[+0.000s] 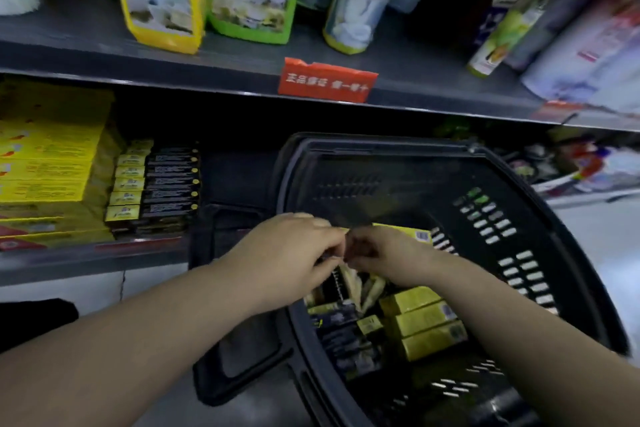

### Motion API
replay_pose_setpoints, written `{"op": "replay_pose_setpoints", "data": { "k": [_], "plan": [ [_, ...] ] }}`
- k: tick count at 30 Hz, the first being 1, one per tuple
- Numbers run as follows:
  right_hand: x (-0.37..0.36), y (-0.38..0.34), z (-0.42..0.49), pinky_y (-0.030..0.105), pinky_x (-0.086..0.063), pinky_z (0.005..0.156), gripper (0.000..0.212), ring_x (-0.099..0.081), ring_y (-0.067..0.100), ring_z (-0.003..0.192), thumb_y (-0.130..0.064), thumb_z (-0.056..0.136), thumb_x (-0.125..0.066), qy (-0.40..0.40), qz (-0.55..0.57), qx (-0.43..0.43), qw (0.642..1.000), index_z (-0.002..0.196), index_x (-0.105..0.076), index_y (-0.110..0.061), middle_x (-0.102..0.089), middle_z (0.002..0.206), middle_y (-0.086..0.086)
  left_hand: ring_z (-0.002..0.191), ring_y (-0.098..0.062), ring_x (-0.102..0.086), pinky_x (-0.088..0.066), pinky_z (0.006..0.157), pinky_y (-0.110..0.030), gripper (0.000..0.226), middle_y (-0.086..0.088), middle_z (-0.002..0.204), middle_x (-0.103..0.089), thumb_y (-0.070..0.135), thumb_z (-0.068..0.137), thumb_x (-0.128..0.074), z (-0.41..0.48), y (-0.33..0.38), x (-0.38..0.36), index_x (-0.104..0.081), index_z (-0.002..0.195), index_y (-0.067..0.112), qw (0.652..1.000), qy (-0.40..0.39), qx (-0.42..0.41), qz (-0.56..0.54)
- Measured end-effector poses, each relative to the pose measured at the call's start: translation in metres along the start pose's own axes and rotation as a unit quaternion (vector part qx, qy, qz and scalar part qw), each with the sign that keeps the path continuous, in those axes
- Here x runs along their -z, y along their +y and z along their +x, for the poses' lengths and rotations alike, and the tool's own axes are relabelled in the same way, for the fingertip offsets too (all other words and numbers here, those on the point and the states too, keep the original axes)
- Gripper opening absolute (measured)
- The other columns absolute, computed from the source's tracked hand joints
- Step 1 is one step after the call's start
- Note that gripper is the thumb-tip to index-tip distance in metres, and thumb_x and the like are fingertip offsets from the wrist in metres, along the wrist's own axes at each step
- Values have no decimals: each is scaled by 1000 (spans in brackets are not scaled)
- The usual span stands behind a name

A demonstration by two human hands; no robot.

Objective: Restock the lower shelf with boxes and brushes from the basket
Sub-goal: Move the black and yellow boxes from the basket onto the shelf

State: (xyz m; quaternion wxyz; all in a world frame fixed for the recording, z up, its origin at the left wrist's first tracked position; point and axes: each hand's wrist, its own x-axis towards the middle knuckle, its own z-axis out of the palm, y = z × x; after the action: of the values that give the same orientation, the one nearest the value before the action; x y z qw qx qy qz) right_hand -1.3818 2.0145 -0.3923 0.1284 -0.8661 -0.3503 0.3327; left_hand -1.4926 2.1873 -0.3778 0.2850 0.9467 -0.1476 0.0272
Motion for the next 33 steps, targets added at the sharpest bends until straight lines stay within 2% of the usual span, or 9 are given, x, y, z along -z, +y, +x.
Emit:
{"op": "replay_pose_setpoints", "data": {
  "k": [5, 11, 16, 19, 23, 25, 27, 29, 33],
  "plan": [
    [-55, 48, 8, 33, -47, 89, 51, -54, 28, 112, -20, 89, -61, -194, -184, -73, 961, 136, -41, -16, -51, 132, 11, 92, -6, -54, -32, 79, -22, 15, 16, 99, -60, 39, 94, -43, 6, 7, -11, -54, 103, 35, 997, -54, -13, 54],
    [-93, 55, 23, 33, -38, 72, 56, -53, 36, 107, -20, 89, -59, -188, -193, -73, 960, 136, -30, -14, -50, 129, 17, 88, -6, -56, -38, 85, -23, 17, 15, 97, -61, 38, 93, -43, 6, 6, -12, -54, 105, 35, 995, -63, -8, 78],
    [-102, 57, 27, 38, -43, 87, 68, -47, 39, 116, -34, 87, -62, -215, -292, -57, 930, 144, -27, -19, -40, 135, 19, 89, -7, -56, -36, 89, -23, 19, 15, 97, -61, 37, 93, -42, 5, 5, -14, -55, 106, 34, 994, -68, -3, 88],
    [-92, 51, 26, 35, -43, 85, 65, -49, 35, 116, -33, 83, -67, -200, -292, -35, 935, 140, -37, -19, -45, 132, 16, 90, -6, -55, -36, 90, -23, 18, 16, 97, -60, 36, 93, -42, 4, 5, -13, -55, 105, 34, 993, -74, -6, 89],
    [-52, 39, 12, 26, -42, 72, 46, -61, 26, 98, -28, 85, -64, -161, -130, -90, 974, 126, -47, -12, -61, 115, 13, 98, -3, -52, -39, 85, -20, 24, 19, 106, -54, 31, 93, -46, 2, 9, -11, -50, 117, 33, 999, -42, 18, 8],
    [-23, 30, -3, 24, -50, 60, 31, -68, 20, 70, -30, 91, -54, -108, 89, -156, 978, 116, -49, -11, -68, 89, 13, 104, 0, -47, -39, 90, -19, 43, 16, 116, -46, 25, 92, -50, 4, 11, -9, -39, 133, 28, 993, 26, 72, -90],
    [0, 23, -16, 20, -46, 43, 19, -60, 15, 45, -26, 96, -46, -24, 303, -190, 934, 103, -52, -10, -65, 61, 8, 108, -1, -47, -42, 92, -19, 50, 12, 123, -44, 20, 92, -52, 6, 13, -5, -33, 139, 20, 966, 80, 142, -200],
    [15, 16, -30, 19, -40, 39, 19, -52, 15, 42, -23, 96, -44, 40, 431, -177, 884, 98, -54, -7, -61, 54, 7, 108, -4, -52, -46, 84, -17, 46, 7, 124, -49, 21, 93, -52, 7, 15, -2, -35, 136, 16, 921, 89, 218, -310],
    [27, -6, -49, 18, -40, 42, 27, -49, 11, 43, -31, 91, -40, -42, 590, -79, 802, 99, -52, -7, -57, 57, 4, 108, -15, -61, -45, 100, -31, 48, -4, 119, -61, 38, 92, -51, 5, 17, 1, -47, 126, 6, 802, 54, 318, -502]
  ]
}}
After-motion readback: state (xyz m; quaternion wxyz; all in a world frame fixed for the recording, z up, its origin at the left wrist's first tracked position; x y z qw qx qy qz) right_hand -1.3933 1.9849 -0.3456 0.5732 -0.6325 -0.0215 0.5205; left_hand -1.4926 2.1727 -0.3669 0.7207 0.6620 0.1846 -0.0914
